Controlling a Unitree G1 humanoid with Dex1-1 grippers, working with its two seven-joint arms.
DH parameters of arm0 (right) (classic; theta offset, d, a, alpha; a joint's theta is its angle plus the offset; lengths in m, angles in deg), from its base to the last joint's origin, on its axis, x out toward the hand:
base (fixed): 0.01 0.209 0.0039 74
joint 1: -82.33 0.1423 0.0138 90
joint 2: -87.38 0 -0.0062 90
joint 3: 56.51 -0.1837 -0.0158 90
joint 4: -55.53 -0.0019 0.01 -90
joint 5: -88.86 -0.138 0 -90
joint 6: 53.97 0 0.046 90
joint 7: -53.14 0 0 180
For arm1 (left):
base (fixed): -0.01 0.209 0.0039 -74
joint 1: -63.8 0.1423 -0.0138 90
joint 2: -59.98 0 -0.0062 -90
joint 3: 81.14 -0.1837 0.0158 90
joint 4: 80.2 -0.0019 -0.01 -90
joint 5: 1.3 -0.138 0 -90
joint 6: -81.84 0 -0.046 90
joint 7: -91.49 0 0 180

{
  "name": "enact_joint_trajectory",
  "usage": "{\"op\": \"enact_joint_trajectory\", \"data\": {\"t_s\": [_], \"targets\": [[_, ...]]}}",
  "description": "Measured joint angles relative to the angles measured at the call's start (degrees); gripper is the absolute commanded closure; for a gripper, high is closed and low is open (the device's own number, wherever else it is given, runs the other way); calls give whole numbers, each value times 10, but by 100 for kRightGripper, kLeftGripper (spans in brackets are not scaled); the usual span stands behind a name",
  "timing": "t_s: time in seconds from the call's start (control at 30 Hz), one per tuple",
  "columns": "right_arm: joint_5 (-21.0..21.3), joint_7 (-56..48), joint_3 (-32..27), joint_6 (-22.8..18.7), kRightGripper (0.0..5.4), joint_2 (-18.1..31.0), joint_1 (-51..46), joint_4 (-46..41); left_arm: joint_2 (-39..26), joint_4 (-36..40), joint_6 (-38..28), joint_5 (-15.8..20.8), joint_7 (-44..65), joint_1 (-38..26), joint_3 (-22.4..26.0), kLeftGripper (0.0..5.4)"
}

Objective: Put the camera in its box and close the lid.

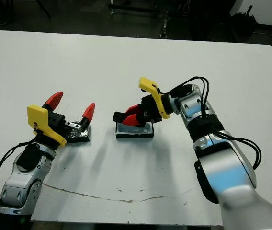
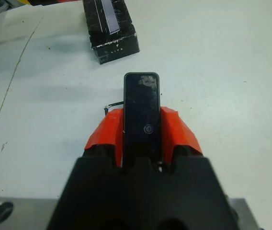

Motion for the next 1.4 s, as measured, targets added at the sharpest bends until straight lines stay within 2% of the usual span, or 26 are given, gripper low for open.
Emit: {"op": "enact_joint_trajectory", "data": {"t_s": [0.67,0.87,1.2,1.4], "targets": [[35,9,21,37,372,-7,-10,-15,0,0,0,0,0,3,1,0],[37,8,24,38,372,-1,-10,-16,0,0,-1,0,0,3,1,0],[36,-3,22,72,372,8,-10,5,0,0,-2,-2,-2,5,1,0],[37,-5,21,74,372,15,-14,9,0,0,-2,-1,-2,5,1,0]]}}
